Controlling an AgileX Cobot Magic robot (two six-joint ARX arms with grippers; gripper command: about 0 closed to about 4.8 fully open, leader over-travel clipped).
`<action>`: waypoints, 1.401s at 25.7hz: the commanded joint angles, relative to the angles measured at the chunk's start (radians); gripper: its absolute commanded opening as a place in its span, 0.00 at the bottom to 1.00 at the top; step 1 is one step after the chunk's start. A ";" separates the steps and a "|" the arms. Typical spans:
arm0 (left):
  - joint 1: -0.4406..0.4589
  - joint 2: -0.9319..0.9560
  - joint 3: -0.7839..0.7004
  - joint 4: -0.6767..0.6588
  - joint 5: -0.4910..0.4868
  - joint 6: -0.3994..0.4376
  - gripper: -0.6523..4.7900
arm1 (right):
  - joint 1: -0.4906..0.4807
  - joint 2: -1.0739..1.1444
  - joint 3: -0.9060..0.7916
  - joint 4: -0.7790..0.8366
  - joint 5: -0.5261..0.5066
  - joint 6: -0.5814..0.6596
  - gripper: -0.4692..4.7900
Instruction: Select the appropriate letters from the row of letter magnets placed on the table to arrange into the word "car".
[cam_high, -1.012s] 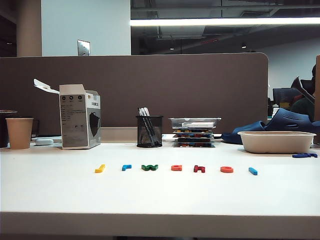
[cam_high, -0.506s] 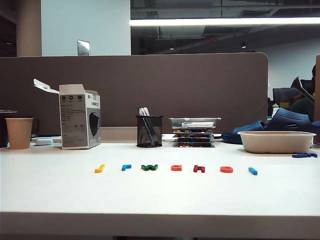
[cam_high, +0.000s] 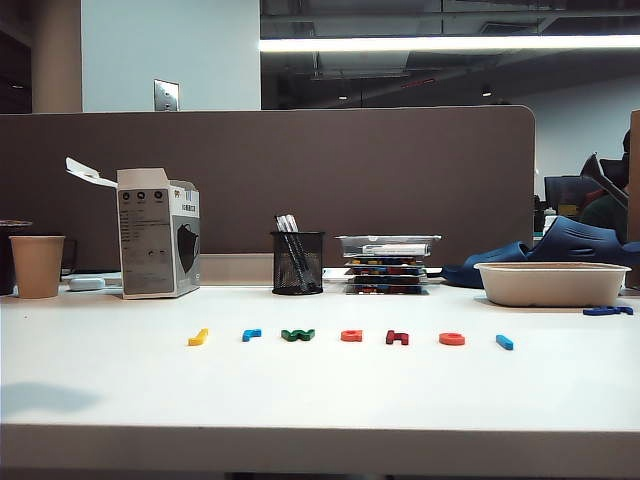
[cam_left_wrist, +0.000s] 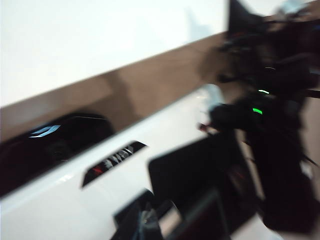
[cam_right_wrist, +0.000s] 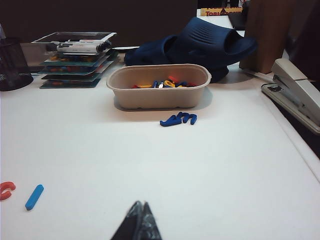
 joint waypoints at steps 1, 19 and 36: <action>-0.117 0.048 0.005 0.110 -0.166 -0.112 0.11 | 0.000 -0.013 -0.004 0.015 0.006 -0.003 0.09; -0.518 0.154 0.004 0.237 -0.830 -0.454 0.11 | 0.001 -0.013 -0.003 0.016 0.003 -0.002 0.09; -0.523 0.181 0.004 0.061 -1.030 -0.555 0.11 | 0.003 -0.013 -0.003 0.017 0.006 -0.002 0.09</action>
